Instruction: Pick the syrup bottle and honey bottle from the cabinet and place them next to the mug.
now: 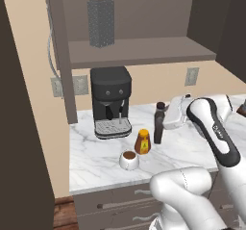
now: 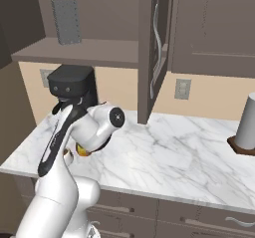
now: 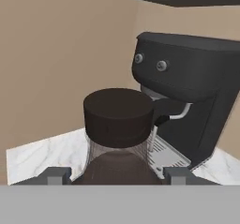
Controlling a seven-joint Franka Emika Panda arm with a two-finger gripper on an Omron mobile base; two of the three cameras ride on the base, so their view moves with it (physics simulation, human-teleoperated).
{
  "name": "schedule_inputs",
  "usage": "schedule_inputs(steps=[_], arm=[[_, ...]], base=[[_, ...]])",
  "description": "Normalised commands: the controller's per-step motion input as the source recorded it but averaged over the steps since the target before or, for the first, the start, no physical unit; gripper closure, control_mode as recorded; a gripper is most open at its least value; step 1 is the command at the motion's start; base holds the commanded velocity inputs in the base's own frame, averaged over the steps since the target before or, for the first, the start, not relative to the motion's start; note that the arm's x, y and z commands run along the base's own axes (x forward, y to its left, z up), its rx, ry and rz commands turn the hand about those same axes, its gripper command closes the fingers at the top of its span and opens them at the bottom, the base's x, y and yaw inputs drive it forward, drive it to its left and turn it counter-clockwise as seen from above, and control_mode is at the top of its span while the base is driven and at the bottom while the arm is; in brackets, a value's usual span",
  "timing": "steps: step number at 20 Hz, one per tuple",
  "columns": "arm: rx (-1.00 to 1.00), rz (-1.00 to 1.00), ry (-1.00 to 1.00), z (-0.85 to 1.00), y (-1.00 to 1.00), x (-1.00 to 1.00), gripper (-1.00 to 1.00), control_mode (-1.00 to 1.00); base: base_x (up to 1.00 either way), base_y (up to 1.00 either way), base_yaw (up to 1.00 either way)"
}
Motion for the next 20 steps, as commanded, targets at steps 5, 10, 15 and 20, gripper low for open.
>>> schedule_inputs(steps=[5, 10, 15, 20], arm=[[0.0, 0.04, 0.02, -0.05, -0.22, 0.0, 1.0, -1.0], [0.0, 0.03, 0.05, -0.54, -0.15, 0.0, 1.0, -1.0], [0.0, 0.02, 0.0, -0.77, -0.04, 0.01, 1.0, -1.0], [0.0, 0.01, 0.0, -0.48, 0.0, 0.03, 1.0, -1.0]], base=[[0.0, 0.0, 0.0], [0.0, 0.0, 0.0], [0.0, 0.0, 0.0], [0.0, 0.0, 0.0]])
